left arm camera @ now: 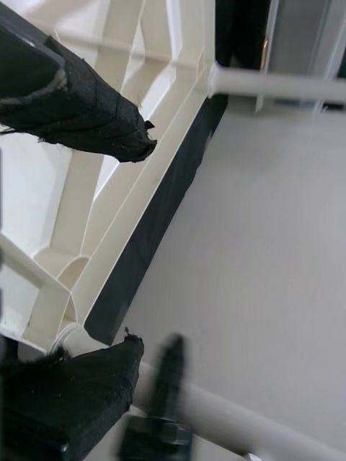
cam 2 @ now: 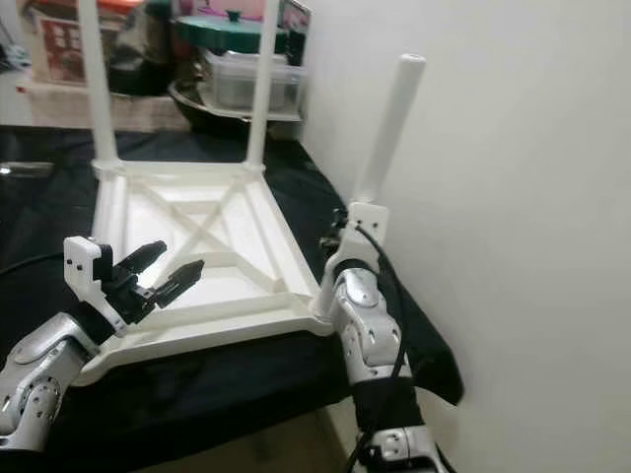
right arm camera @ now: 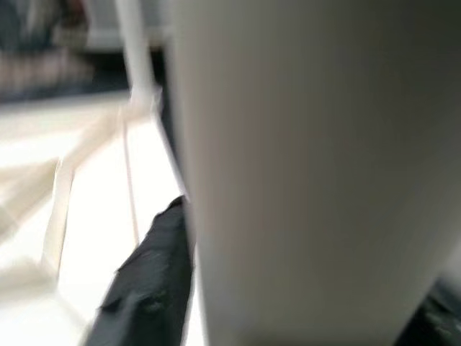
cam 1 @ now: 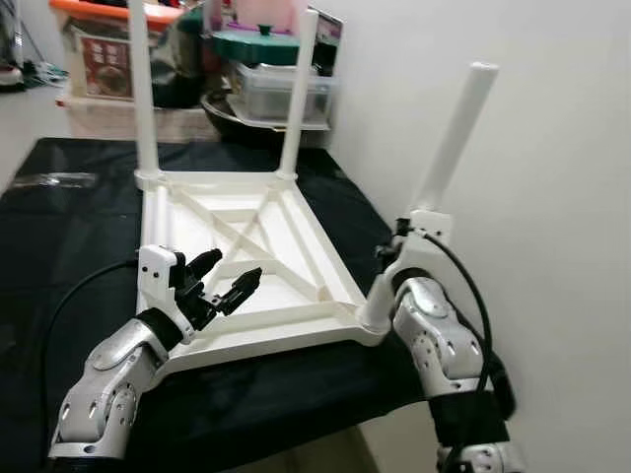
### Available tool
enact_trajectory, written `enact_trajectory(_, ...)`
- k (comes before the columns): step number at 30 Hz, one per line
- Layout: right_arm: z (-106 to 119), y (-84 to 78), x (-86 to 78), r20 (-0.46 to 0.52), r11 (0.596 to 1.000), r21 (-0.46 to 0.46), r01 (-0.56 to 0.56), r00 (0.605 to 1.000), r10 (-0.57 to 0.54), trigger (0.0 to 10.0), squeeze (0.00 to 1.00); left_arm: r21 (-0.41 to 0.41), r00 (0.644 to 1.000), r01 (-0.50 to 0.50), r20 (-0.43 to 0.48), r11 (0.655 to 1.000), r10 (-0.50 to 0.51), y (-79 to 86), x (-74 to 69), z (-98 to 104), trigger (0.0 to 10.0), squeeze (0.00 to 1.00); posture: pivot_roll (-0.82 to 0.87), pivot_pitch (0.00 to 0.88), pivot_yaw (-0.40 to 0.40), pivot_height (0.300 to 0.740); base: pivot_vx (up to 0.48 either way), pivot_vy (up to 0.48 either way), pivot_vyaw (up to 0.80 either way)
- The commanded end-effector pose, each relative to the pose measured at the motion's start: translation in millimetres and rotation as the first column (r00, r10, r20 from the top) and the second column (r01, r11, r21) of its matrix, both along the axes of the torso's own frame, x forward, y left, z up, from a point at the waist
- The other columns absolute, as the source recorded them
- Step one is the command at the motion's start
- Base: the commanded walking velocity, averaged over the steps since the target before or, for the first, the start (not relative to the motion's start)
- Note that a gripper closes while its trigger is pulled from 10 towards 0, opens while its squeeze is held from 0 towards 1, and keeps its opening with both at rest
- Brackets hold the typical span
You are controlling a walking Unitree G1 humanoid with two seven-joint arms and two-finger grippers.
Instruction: Building children table
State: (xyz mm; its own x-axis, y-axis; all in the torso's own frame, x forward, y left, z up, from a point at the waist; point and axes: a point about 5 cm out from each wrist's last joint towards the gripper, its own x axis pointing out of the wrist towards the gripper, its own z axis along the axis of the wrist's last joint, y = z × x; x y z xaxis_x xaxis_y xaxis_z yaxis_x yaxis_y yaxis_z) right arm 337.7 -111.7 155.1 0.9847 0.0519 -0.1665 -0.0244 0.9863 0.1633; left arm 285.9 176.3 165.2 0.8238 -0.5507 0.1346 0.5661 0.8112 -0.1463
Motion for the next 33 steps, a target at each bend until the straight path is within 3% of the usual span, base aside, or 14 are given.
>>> enact_trajectory(1,6,12.6,-0.9,0.025,0.985,0.069,-0.156,0.988,0.154,10.0,1.00,-0.003,1.000,0.024,-0.006,1.000,-0.024,-5.8,0.2,0,10.0,0.00,0.14,0.000,-0.183,0.740,0.000,0.000,0.00)
enact_trajectory(3,14,19.0,0.8,0.057,0.970,0.097,-0.224,0.974,0.219,10.0,1.00,-0.004,1.000,0.024,-0.006,1.000,-0.024,-5.8,0.3,0,10.0,0.00,0.14,0.000,-0.183,0.740,0.000,0.000,0.00)
enact_trajectory(4,27,25.6,0.5,0.136,0.933,0.120,-0.339,0.937,0.323,10.0,0.00,-0.004,1.000,0.024,-0.006,1.000,-0.024,-5.8,0.3,0,10.0,0.00,0.14,0.000,-0.183,0.740,0.000,0.000,0.00)
enact_trajectory(6,59,37.8,-16.7,0.332,0.762,0.080,-0.643,0.738,0.588,10.0,0.00,-0.005,1.000,0.023,-0.005,1.000,-0.023,-5.7,0.3,0,10.0,0.00,0.14,0.000,-0.183,0.740,0.000,0.000,0.00)
enact_trajectory(10,72,45.7,-37.5,0.389,0.594,0.014,-0.805,0.551,0.738,10.0,0.00,-0.005,1.000,0.022,-0.004,1.000,-0.022,-5.5,0.6,0,10.0,0.00,0.14,0.000,-0.187,0.740,0.000,0.000,0.00)
enact_trajectory(16,64,59.5,-58.4,0.357,0.455,-0.071,-0.888,0.403,0.843,10.0,0.00,-0.004,1.000,0.018,-0.004,1.000,-0.018,-4.9,0.7,0,10.0,0.00,0.15,0.000,-0.191,0.740,0.000,0.000,0.00)
enact_trajectory(17,50,64.5,-55.9,0.280,0.475,-0.107,-0.874,0.432,0.858,6.5,0.00,-0.004,1.000,0.017,-0.005,1.000,-0.017,-4.8,0.6,0,10.0,0.00,0.15,0.000,-0.194,0.740,0.000,0.000,0.00)
enact_trajectory(18,50,64.5,-55.9,0.280,0.475,-0.107,-0.874,0.432,0.858,6.5,0.00,-0.004,1.000,0.017,-0.005,1.000,-0.017,-4.8,0.6,0,10.0,0.00,0.15,0.000,-0.194,0.740,0.000,0.000,0.00)
enact_trajectory(19,34,65.8,-45.9,0.182,0.549,-0.118,-0.827,0.526,0.831,0.0,0.00,-0.003,1.000,0.017,-0.006,1.000,-0.017,-4.8,0.4,0,10.0,0.00,0.16,0.000,-0.193,0.740,0.000,0.000,0.00)
enact_trajectory(20,34,65.8,-45.9,0.182,0.549,-0.118,-0.827,0.526,0.831,0.0,0.00,-0.003,1.000,0.017,-0.006,1.000,-0.017,-4.8,0.4,0,10.0,0.00,0.16,0.000,-0.193,0.740,0.000,0.000,0.00)
enact_trajectory(23,-6,32.3,4.6,-0.082,0.932,-0.135,-0.335,0.942,0.327,0.0,0.00,-0.004,1.000,0.018,-0.007,1.000,-0.018,-5.2,0.0,-1,10.0,0.00,0.15,0.000,-0.191,0.740,0.000,0.000,0.00)
enact_trajectory(24,-6,32.3,4.6,-0.082,0.932,-0.135,-0.335,0.942,0.327,0.0,0.00,-0.004,1.000,0.018,-0.007,1.000,-0.018,-5.2,0.0,-1,10.0,0.00,0.15,0.000,-0.191,0.740,0.000,0.000,0.00)
enact_trajectory(27,-29,-28.0,10.7,-0.199,0.966,-0.165,0.197,0.953,-0.228,0.0,0.00,-0.006,1.000,0.021,-0.007,1.000,-0.021,-5.8,0.0,-1,10.0,0.00,0.15,0.000,-0.192,0.740,0.000,0.000,0.00)
enact_trajectory(33,-26,-21.3,3.6,-0.194,0.976,-0.134,0.172,0.961,-0.195,1.1,0.00,-0.006,1.000,0.022,-0.008,1.000,-0.022,-5.8,0.1,-1,10.0,0.00,0.15,0.000,-0.191,0.740,0.000,0.000,0.00)
